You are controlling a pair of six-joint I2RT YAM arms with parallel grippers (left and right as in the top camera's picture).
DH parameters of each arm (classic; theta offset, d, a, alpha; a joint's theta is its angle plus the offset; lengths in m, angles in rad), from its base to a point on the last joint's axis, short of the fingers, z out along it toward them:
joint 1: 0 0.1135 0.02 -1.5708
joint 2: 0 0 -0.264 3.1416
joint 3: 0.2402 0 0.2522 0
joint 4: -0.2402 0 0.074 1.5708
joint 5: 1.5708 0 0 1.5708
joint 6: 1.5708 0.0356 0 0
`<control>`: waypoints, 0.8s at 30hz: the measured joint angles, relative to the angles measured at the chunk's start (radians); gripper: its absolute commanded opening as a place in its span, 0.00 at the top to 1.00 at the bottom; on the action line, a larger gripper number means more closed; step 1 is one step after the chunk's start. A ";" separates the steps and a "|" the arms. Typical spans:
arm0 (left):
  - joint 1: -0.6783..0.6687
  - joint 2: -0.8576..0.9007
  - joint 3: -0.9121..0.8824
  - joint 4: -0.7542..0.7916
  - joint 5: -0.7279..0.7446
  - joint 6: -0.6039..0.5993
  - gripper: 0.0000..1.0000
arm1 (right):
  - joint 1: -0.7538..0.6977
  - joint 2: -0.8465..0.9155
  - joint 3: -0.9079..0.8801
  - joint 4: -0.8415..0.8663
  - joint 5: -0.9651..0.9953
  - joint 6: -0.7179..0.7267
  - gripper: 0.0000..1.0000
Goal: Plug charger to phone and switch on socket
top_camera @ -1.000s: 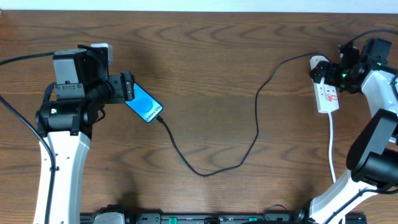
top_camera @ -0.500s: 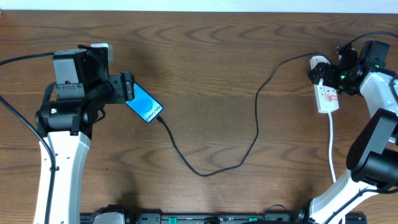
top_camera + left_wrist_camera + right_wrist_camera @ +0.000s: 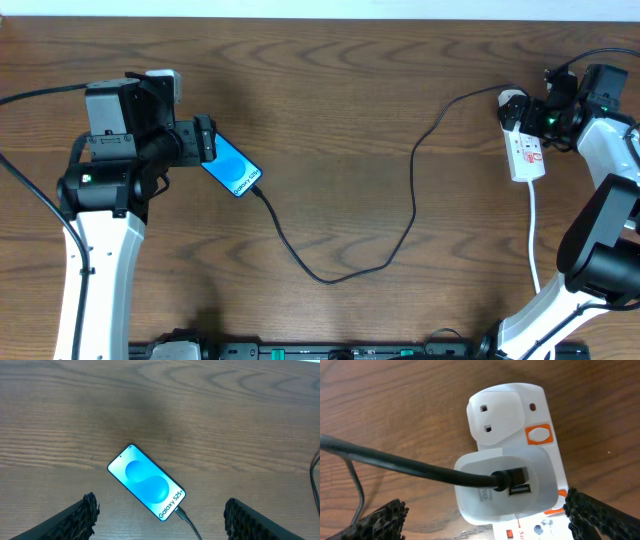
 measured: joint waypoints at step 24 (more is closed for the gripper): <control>0.000 0.000 0.000 0.000 0.000 0.000 0.18 | 0.000 0.000 -0.080 0.106 -0.016 0.017 0.01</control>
